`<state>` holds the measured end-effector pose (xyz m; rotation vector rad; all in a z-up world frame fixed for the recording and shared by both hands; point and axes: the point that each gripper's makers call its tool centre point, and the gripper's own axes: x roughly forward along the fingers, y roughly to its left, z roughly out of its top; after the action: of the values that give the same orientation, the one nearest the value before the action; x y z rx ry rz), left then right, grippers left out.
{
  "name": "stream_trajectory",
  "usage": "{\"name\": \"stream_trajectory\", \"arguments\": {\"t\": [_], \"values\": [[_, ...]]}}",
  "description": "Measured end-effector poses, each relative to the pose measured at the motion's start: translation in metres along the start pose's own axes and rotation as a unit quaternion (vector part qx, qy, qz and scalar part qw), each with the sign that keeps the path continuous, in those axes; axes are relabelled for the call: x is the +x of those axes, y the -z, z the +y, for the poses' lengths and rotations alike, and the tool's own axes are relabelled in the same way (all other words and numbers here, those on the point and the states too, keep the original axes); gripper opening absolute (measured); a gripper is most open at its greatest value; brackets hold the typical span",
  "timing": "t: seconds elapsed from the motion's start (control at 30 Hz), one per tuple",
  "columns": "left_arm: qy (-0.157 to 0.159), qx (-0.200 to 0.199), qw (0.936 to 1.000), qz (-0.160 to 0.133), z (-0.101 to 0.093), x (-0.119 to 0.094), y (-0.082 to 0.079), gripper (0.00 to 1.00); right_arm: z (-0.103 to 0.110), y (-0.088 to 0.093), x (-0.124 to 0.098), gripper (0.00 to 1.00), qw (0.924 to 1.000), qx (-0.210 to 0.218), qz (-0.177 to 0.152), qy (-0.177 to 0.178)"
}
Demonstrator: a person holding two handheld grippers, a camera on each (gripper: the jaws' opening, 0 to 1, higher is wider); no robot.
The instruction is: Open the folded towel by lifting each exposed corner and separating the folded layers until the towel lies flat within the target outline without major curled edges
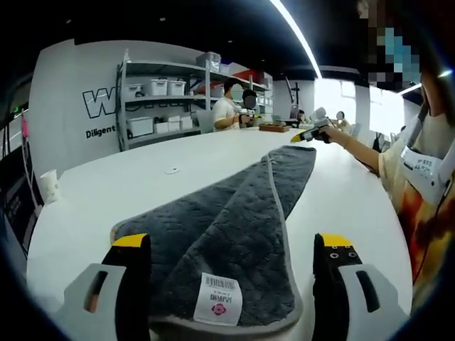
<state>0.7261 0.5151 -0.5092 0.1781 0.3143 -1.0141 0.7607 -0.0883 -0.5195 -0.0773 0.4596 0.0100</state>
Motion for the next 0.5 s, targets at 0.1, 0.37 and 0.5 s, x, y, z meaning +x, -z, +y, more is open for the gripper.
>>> {"name": "stream_trajectory", "arguments": {"t": [0.1, 0.37, 0.5], "values": [[0.0, 0.001, 1.0, 0.002, 0.0, 0.001, 0.001, 0.94, 0.002, 0.005, 0.003, 0.22, 1.0, -0.005, 0.008, 0.002], [-0.001, -0.001, 1.0, 0.003, 0.0, 0.001, 0.002, 0.94, 0.006, 0.019, 0.009, 0.16, 0.9996, -0.002, 0.028, -0.004], [-0.002, -0.001, 1.0, 0.003, 0.0, 0.0, 0.002, 0.93, 0.0, 0.025, 0.012, 0.09, 0.9992, -0.009, 0.039, 0.004]]}}
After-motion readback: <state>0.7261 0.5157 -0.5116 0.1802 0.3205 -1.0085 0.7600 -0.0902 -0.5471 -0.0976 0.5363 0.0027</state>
